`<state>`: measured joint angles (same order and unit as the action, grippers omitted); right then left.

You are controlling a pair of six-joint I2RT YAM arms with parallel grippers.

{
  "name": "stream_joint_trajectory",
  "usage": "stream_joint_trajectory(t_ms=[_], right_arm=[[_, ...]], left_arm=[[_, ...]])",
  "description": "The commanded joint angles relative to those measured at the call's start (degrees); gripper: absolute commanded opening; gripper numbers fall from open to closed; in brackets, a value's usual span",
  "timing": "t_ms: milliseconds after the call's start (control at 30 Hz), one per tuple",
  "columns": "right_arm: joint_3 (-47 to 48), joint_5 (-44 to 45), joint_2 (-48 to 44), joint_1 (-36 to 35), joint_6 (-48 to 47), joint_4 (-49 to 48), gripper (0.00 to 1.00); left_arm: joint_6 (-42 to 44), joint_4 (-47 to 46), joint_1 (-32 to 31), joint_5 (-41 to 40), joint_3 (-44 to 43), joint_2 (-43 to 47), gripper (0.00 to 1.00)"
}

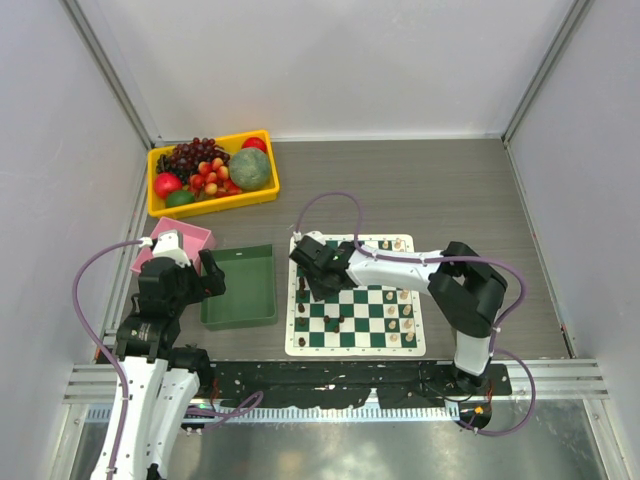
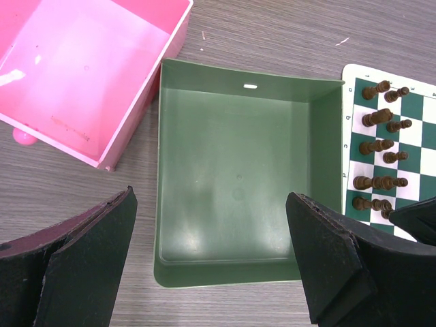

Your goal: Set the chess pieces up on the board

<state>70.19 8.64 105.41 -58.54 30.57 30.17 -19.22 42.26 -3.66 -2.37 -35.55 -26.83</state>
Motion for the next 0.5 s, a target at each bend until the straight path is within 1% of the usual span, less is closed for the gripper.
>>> stream_joint_trajectory(t_ms=[0,233,367,467], right_arm=[[2.05,-0.03,0.59,-0.26,-0.07,-0.99,0.25],[1.53,1.37,-3.97,-0.43,-0.16,0.49,0.36],[-0.84,2.87,-8.98,-0.78,0.11,1.73,0.41],[-3.56,2.08,-12.67,-1.22,0.37,1.91,0.42]], left_arm=[[-0.11,-1.65,0.15,0.52,-0.31,0.29,0.99],[-0.11,-1.65,0.15,0.44,-0.22,0.2,0.99],[-0.11,-1.65,0.15,0.53,-0.22,0.2,0.99],[-0.11,-1.65,0.15,0.44,-0.31,0.11,0.99]])
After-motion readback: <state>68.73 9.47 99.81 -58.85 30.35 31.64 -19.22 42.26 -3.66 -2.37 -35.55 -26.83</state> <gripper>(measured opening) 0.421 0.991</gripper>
